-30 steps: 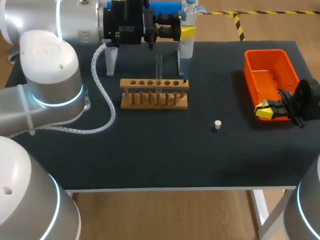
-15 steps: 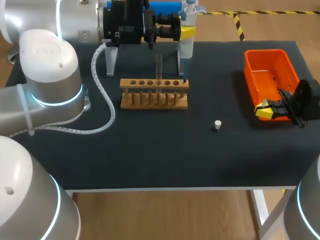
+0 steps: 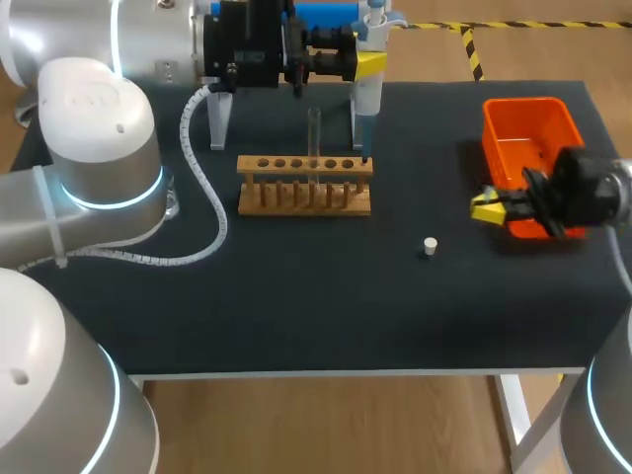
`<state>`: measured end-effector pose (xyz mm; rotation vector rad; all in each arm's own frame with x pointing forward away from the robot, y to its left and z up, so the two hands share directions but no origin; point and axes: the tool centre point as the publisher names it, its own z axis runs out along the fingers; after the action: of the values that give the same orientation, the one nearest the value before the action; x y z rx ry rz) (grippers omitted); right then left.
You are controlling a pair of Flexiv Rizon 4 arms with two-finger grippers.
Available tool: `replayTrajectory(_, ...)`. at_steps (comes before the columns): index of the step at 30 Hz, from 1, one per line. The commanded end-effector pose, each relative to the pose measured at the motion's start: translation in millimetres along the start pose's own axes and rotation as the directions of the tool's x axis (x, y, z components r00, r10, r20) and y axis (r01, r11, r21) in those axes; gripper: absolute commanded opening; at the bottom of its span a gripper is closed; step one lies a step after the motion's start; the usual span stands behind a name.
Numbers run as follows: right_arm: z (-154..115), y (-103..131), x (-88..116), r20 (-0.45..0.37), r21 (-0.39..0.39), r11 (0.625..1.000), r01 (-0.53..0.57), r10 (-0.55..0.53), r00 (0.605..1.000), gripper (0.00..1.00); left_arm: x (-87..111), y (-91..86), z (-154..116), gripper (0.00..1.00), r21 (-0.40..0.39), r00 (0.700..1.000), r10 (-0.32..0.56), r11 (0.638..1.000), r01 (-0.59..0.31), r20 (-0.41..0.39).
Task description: Invert the test tube, pick up the pipette, mount the tip to pipette, aspirate from beaker and dispense into the tube, eject the tip, return the pipette, and cap with the stopper.
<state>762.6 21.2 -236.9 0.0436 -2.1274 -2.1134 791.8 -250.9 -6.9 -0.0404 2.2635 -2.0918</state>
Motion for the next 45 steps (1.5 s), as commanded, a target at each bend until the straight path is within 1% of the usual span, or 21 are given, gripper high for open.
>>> replayTrajectory(1, 26.7, 9.2, -11.0, -0.015, 0.01, 1.0, 0.005, -0.005, 1.0, 0.0, 0.2, 0.8, 0.4, 0.0, 0.005, 1.0, 0.001, 1.0, -0.001, 0.002)
replayTrajectory(10, 70.7, 19.9, -17.4, -0.07, 0.008, 1.0, 0.021, -0.02, 0.997, 0.0, 0.2, 0.8, 0.4, 0.0, 0.005, 1.0, 0.001, 1.0, -0.001, 0.002)
replayTrajectory(25, 121.5, 14.8, -20.3, -0.129, 0.014, 0.999, 0.031, -0.029, 0.991, 0.0, 0.2, 0.8, 0.4, 0.0, 0.005, 1.0, 0.001, 1.0, -0.001, 0.002)
replayTrajectory(42, 121.5, 14.8, -20.3, -0.129, 0.014, 0.999, 0.031, -0.029, 0.991, 0.0, 0.2, 0.8, 0.4, 0.0, 0.005, 1.0, 0.001, 1.0, -0.001, 0.002)
replayTrajectory(45, 121.5, 14.8, -20.3, -0.129, 0.014, 0.999, 0.031, -0.029, 0.991, 0.0, 1.4, 0.3, 0.7, 0.0, -0.021, 1.0, -0.007, 1.0, 0.007, -0.008)
